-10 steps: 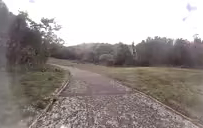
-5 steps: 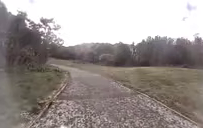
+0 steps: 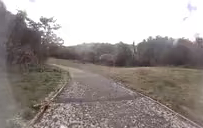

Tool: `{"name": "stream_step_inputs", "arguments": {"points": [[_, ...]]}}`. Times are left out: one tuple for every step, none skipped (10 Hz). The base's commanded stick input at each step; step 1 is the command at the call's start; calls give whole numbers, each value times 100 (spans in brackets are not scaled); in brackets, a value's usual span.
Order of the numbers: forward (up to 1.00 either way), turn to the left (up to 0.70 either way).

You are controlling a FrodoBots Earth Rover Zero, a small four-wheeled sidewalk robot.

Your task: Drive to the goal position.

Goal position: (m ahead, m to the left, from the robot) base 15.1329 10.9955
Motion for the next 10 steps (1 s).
{"name": "stream_step_inputs", "arguments": {"points": [[30,0],[30,0],[30,0],[30,0],[30,0],[30,0],[30,0],[30,0],[30,0],[30,0]]}}
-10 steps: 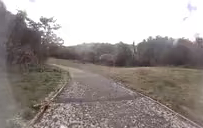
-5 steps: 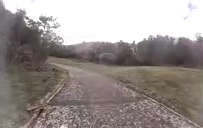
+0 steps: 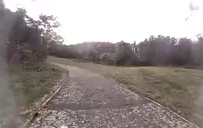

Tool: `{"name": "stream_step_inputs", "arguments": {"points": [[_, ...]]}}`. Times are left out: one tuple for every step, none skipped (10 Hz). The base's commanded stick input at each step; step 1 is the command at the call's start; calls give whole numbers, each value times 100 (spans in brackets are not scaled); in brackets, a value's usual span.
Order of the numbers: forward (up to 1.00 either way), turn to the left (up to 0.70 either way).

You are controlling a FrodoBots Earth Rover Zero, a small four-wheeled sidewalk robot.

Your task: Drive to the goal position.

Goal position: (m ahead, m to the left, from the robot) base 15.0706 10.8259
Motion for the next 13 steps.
{"name": "stream_step_inputs", "arguments": {"points": [[30,0],[30,0],[30,0],[30,0],[30,0],[30,0],[30,0],[30,0],[30,0],[30,0],[30,0],[30,0],[30,0]]}}
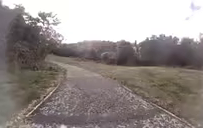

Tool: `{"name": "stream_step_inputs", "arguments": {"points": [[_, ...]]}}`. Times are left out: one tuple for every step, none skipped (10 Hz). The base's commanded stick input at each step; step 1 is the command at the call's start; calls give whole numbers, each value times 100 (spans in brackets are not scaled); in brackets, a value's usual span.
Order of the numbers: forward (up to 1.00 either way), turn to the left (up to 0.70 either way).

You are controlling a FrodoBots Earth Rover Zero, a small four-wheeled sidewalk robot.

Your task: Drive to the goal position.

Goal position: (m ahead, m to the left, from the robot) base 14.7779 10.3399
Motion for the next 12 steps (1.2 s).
{"name": "stream_step_inputs", "arguments": {"points": [[30,0],[30,0],[30,0],[30,0],[30,0],[30,0],[30,0],[30,0],[30,0],[30,0],[30,0],[30,0]]}}
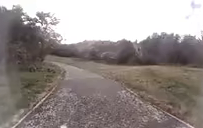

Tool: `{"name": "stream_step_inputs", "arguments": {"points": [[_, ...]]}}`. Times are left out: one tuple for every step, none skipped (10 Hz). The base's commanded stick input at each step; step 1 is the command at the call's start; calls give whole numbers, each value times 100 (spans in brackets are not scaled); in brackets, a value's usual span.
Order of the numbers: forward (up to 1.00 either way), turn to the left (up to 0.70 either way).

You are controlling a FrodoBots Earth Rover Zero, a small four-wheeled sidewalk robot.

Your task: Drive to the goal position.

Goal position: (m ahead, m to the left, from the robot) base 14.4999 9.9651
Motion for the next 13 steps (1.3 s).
{"name": "stream_step_inputs", "arguments": {"points": [[30,13],[30,67],[30,38],[30,0],[30,0],[30,0],[30,0],[30,0],[30,0],[30,0],[30,0],[30,0],[30,0]]}}
